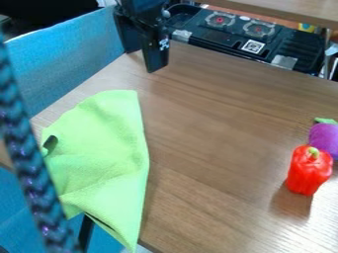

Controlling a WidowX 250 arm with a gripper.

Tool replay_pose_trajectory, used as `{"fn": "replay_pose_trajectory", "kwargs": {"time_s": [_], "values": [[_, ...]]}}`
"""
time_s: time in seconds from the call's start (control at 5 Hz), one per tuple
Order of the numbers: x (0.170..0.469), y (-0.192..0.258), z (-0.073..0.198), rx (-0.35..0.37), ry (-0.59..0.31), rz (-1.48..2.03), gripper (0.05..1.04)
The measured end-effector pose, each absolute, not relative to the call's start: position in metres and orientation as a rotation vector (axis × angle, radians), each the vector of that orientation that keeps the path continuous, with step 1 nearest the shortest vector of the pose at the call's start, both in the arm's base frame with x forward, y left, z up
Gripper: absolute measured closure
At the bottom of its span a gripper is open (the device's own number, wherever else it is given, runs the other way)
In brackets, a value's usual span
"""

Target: Unfold the cloth from left to the right

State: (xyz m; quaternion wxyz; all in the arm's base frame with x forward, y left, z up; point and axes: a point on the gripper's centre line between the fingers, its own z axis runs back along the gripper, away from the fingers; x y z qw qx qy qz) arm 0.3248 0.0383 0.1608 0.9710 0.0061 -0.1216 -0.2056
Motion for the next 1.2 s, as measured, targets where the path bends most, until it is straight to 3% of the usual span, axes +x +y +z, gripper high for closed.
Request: {"fn": "replay_pose_trajectory", "kwargs": {"time_s": [0.6,0.8,1.0,1.2], "values": [[0.311,0.055,0.122,0.029,-0.183,-0.298,0.084],[0.300,0.065,0.109,0.067,-0.148,-0.218,0.084],[0.286,0.077,0.107,0.182,-0.133,-0.152,0.084],[0.272,0.083,0.098,0.212,-0.149,-0.054,0.084]]}}
